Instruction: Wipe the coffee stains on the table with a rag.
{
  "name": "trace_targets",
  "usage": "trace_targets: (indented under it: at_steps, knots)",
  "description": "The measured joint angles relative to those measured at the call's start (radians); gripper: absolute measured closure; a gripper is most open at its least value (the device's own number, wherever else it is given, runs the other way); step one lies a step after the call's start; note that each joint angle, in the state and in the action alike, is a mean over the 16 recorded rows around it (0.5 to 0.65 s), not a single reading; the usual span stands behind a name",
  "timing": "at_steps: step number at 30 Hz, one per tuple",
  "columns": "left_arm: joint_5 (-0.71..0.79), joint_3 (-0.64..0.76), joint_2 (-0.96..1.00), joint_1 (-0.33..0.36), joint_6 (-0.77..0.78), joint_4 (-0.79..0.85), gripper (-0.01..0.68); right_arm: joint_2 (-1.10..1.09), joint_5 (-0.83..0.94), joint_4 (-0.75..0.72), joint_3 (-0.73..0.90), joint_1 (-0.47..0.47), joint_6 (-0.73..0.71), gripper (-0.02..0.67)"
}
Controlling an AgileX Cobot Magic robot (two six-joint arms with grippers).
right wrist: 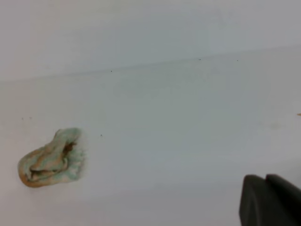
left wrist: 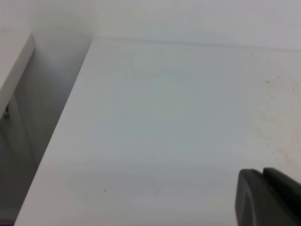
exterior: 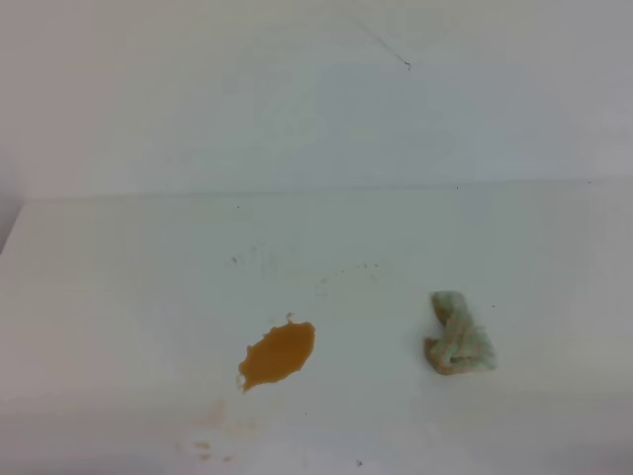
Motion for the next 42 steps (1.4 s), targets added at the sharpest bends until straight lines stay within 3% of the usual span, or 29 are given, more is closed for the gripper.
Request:
trace_targets:
  at_steps: [29, 42]
  knots:
    - [0.0, 0.0, 0.0, 0.0, 0.0, 0.0, 0.675, 0.0, -0.146, -0.044, 0.0, 0.0, 0.002, 0.649]
    - [0.0, 0.0, 0.0, 0.0, 0.0, 0.0, 0.675, 0.0, -0.372, -0.019, -0.018, 0.0, 0.006, 0.649]
